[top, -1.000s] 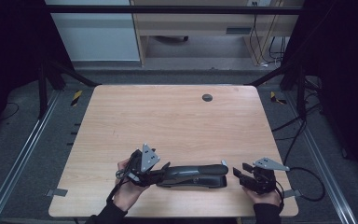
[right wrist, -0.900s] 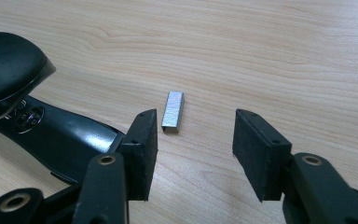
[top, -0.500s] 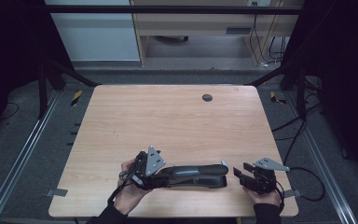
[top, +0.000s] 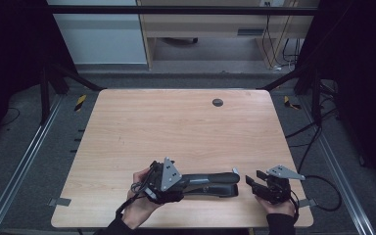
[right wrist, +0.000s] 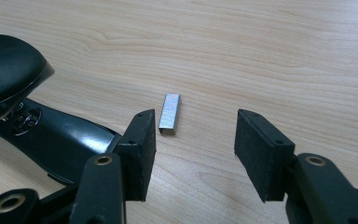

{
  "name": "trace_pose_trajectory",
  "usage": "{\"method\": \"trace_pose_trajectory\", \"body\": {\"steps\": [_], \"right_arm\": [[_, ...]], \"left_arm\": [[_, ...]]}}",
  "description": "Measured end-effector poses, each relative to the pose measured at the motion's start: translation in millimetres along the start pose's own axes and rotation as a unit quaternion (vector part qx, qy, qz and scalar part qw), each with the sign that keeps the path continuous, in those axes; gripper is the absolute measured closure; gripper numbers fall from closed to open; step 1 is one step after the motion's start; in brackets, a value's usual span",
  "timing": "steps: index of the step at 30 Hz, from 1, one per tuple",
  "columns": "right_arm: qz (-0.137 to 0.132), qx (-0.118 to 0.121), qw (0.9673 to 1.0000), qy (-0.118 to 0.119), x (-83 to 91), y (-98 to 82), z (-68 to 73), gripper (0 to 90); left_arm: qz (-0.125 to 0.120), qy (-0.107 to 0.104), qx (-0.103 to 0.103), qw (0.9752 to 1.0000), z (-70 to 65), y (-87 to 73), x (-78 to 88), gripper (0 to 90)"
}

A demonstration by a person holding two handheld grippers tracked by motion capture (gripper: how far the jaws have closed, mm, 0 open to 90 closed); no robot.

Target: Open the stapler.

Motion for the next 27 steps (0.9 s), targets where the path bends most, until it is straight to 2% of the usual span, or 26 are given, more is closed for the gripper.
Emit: {"method": "trace_pose_trajectory", "body": {"steps": [5,13,18,27], "right_arm": [[-0.002,-0.006,1.0,0.0,0.5,0.1,0.3,48.4],[-0.003,-0.001,1.0,-0.002,0.6,0.3,0.2,48.5],[-0.003,0.002,1.0,-0.004,0.5,0.3,0.2,48.6],[-0.003,0.001,1.0,-0.004,0.6,0.3,-0.4,49.0]], "left_arm": [[-0.003,-0.003,-0.012,0.9999,-5.5,3.8,1.3,28.5],[-0.005,-0.003,-0.029,0.9996,-13.3,8.0,2.2,27.4],[0.002,-0.003,-0.053,0.9986,-19.0,10.1,0.5,26.4],[0.013,-0.003,-0.077,0.9969,-30.7,14.6,-8.2,25.3]]}}
Point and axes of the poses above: each handheld gripper's, and its own axes: x roughly backward along the jaws, y roughly out of its top, z roughly to its left, the point moved 6 cm from there along -x, roughly forward along the jaws, and after that the axes turned 15 degrees about y, right-handed, at the moved point
